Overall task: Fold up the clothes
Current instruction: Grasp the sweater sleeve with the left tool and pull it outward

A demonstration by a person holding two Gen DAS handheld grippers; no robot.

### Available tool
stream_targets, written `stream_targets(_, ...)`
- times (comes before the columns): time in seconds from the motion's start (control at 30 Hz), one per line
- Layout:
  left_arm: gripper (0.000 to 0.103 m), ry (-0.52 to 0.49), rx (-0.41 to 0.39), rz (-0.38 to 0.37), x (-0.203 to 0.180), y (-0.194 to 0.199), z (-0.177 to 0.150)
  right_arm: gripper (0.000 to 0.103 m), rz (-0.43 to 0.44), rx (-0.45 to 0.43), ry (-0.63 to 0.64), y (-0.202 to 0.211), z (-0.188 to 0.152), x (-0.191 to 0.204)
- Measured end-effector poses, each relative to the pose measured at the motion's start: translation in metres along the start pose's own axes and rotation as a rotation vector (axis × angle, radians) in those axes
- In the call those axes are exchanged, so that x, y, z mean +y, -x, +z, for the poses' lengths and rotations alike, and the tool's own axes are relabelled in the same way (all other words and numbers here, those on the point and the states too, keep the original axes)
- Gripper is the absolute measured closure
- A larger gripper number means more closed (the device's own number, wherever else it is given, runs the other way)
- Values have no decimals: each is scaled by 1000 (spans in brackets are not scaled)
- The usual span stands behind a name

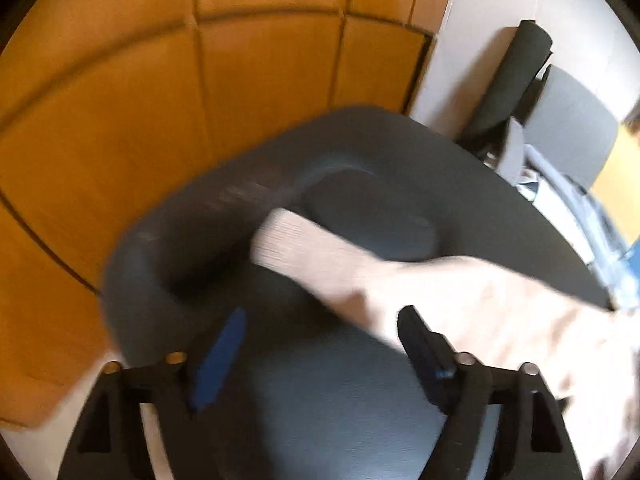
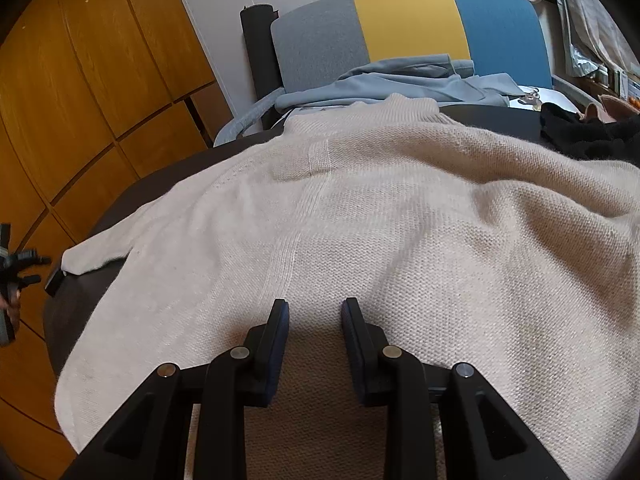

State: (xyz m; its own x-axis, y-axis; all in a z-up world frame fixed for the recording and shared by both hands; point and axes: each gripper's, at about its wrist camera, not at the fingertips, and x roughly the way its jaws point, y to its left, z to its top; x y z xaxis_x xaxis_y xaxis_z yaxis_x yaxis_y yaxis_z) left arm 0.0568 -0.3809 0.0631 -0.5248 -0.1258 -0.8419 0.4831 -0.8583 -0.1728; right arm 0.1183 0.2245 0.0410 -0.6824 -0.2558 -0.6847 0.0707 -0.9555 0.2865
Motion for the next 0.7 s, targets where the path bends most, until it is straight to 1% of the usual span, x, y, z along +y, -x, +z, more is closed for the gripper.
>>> stream_targets(0.07,22,40,70,-73,-16,-18,6,75,2,0,-3,0,0,0)
stream_targets(0.13,22,66,104,-58,-22,-32,9,75,4,-1,-6,0,0,0)
stream_targets(0.2,23,131,128,-45,-24,-46,15,75,4,-1,-9,-1,0,1)
stream_targets(0.27,27,196,149,-35,-26,-58,20,75,6,-1,-11,-1,-1,1)
stream_targets(0.3,47,228,152,-44,-23,-62,19,75,7,-1,-12,-1,-1,0)
stream_targets(0.33,76,235,151,-46,-24,-64,20,75,9,-1,-13,-1,-1,0)
stream_targets(0.37,93,238,149,-53,-26,-65,21,75,10,-2,-15,0,0,-1)
stream_targets(0.4,96,222,141,-87,-31,-62,24,75,11,-2,-17,0,0,0)
stream_targets(0.43,96,201,93,-133,-37,-51,28,75,13,-2,-18,0,0,-1)
stream_targets(0.5,96,152,-66,-227,-45,-19,34,75,17,-2,-23,0,0,-2)
stream_targets(0.57,96,94,-256,-276,-52,20,41,75,21,-4,-28,0,0,-2)
stream_targets(0.6,96,66,-273,-256,-55,24,42,75,24,-4,-30,0,0,-2)
stream_targets(0.63,95,30,-259,-218,-57,22,41,75,26,-5,-32,0,0,-3)
stream_targets(0.67,94,-9,-238,-169,-60,18,40,75,28,-5,-34,0,0,-3)
stream_targets(0.7,92,-50,-192,-84,-62,4,37,75,29,-6,-36,0,0,-4)
